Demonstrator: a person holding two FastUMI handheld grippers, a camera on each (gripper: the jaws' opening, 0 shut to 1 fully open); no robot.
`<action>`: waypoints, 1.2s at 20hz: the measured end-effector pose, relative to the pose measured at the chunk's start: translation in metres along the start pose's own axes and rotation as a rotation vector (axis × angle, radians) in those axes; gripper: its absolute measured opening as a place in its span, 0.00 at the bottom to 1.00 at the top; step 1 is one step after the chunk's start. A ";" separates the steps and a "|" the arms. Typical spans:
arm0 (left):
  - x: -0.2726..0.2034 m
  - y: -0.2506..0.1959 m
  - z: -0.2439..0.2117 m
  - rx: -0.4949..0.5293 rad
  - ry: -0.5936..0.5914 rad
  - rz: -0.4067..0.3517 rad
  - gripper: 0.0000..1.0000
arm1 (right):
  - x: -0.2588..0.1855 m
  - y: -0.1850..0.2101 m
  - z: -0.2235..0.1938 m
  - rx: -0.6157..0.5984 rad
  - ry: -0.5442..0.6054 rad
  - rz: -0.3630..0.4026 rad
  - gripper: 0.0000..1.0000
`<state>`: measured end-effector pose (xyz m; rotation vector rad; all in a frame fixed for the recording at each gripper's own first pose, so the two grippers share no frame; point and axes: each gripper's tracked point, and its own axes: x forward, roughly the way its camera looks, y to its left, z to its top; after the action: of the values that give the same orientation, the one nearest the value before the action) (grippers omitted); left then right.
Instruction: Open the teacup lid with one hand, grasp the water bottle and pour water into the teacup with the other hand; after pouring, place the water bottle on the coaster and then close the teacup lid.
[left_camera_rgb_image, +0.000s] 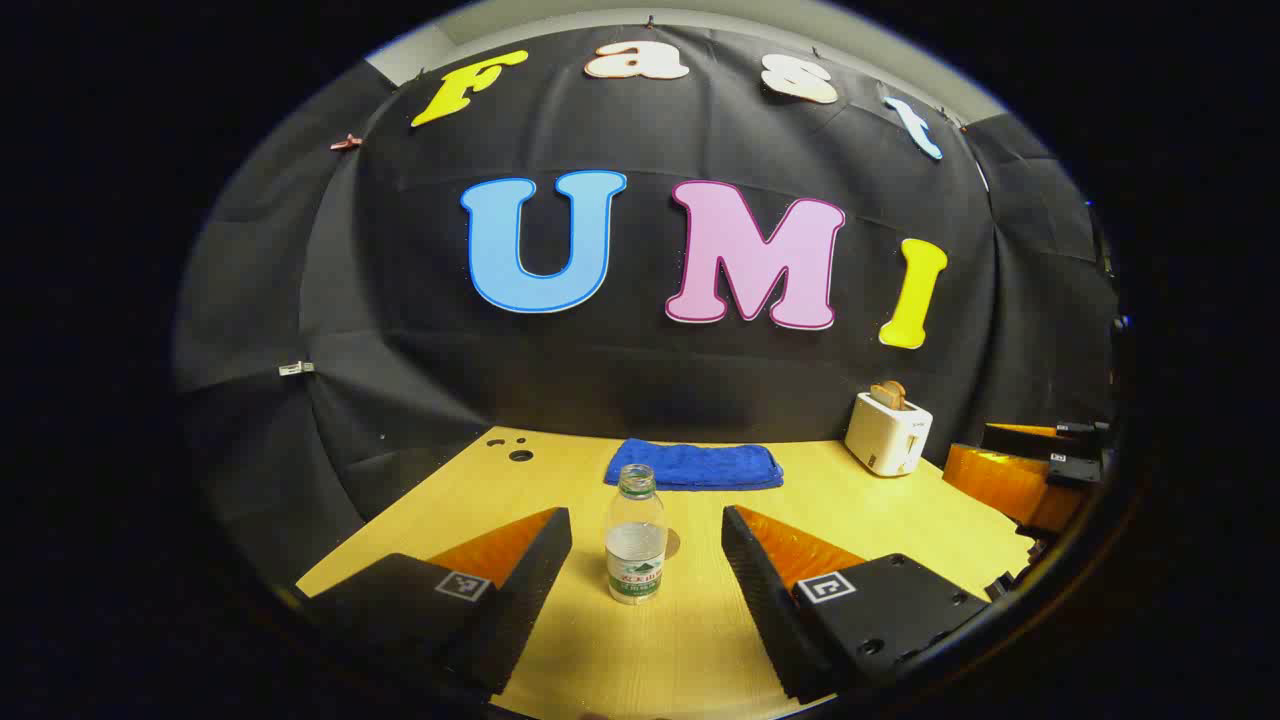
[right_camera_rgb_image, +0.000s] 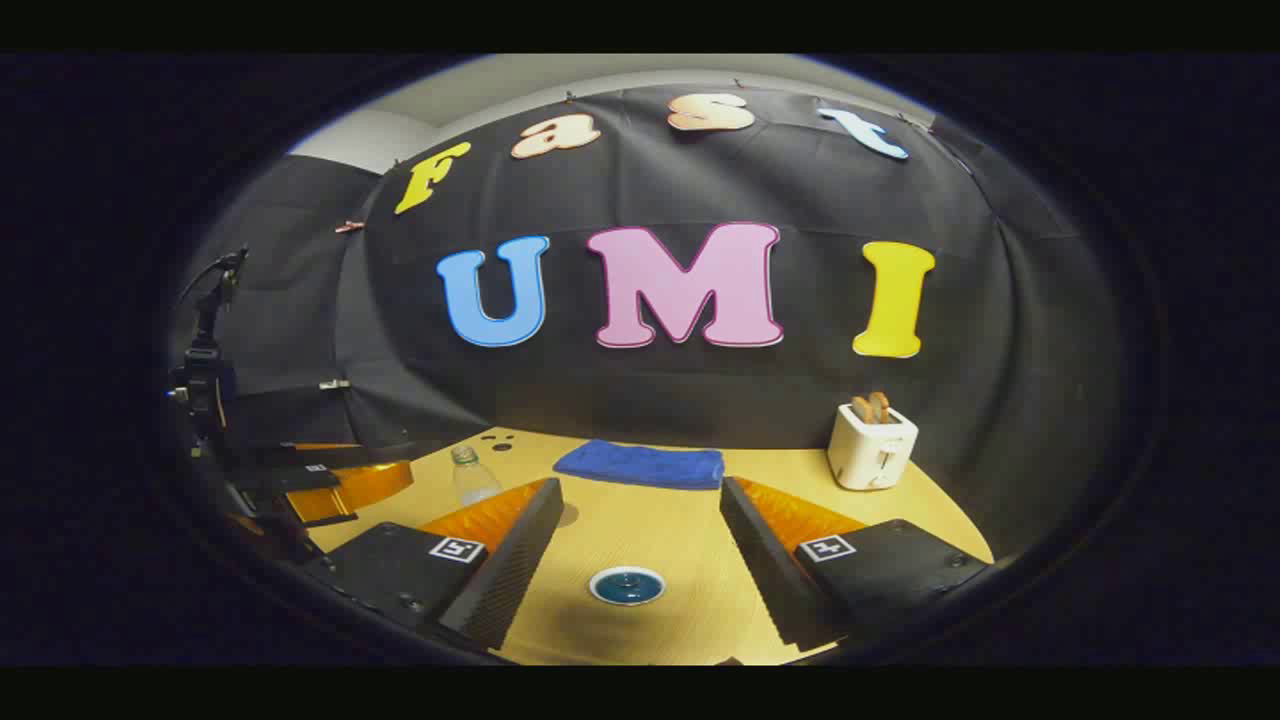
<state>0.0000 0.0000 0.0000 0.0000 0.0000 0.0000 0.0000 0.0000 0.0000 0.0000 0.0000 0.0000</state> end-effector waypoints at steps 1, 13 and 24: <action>0.001 0.000 -0.001 -0.001 0.002 0.003 0.95 | 0.001 0.001 -0.002 0.004 0.006 0.009 0.98; -0.011 -0.002 -0.014 0.018 0.023 0.010 0.95 | 0.006 0.008 -0.022 0.009 0.058 0.054 0.98; -0.007 0.005 -0.033 0.033 0.075 -0.001 0.95 | 0.030 0.012 -0.068 -0.036 0.130 0.055 0.98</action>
<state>-0.0068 0.0047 -0.0330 0.0335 0.0754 -0.0008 0.0299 0.0116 -0.0684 -0.0357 0.1296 0.0546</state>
